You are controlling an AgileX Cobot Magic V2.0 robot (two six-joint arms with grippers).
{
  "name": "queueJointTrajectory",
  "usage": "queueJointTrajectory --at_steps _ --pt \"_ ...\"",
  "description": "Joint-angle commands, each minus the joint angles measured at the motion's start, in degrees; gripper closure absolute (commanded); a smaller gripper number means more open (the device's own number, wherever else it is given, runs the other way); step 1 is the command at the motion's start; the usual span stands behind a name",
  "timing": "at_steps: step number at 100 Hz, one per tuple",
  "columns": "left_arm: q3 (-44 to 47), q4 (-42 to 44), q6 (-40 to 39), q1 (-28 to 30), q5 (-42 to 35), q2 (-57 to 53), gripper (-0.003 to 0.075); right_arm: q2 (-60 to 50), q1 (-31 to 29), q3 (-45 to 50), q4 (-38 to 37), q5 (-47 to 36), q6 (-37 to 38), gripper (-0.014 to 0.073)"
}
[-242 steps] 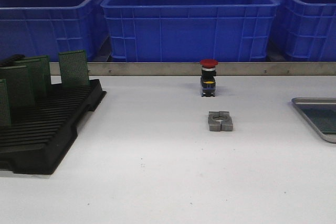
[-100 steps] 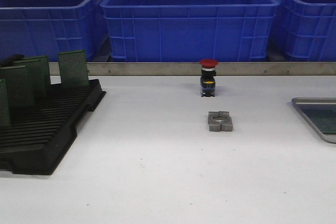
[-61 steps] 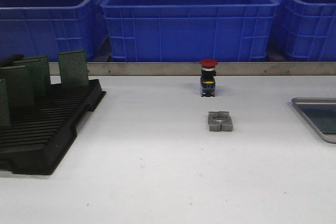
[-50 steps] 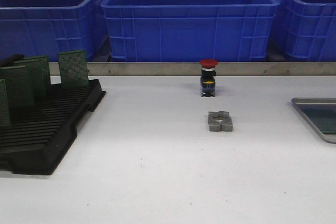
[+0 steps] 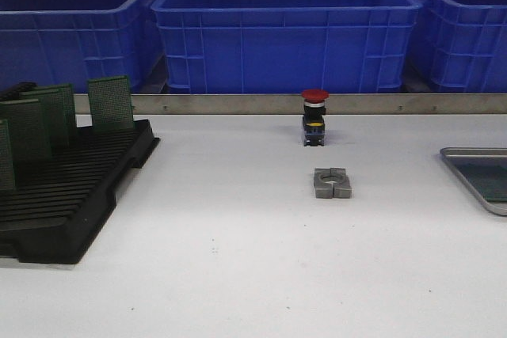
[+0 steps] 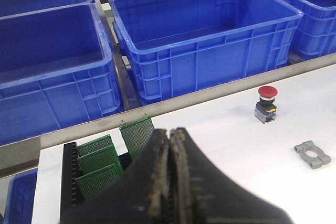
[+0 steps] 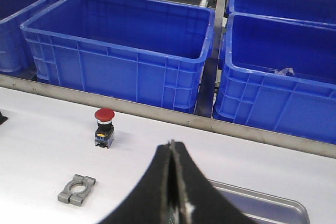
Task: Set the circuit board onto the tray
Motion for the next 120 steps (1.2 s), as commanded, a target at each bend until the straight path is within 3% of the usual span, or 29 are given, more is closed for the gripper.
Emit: queueJointTrajectory --at_steps 1,26,43,50,81,120 --pt "-1.7 -1.0 -0.5 0.1 -3.9 0.0 0.0739 0.3 0.1 -1.5 1.3 -3.5 -0.4 0.0662" --pt "-1.7 2.6 -2.6 0.1 -5.1 0.0 0.0739 0.3 0.1 -1.5 1.3 -3.5 -0.4 0.0662" --pt "-1.5 25.4 -29.3 0.1 -5.6 -0.5 0.0739 0.3 0.1 -1.5 1.3 -3.5 -0.4 0.0662" --pt "-0.8 31.7 -35.9 0.1 -5.8 -1.5 0.0739 0.3 0.1 -1.5 1.3 -3.5 -0.4 0.0662" --pt "9.1 35.7 -36.4 0.1 -13.5 -11.3 0.0739 0.3 0.1 -1.5 1.3 -3.5 -0.4 0.0662" --pt "27.4 36.2 -36.7 0.2 -15.1 -29.1 0.0739 0.3 0.1 -1.5 1.3 -3.5 -0.4 0.0662"
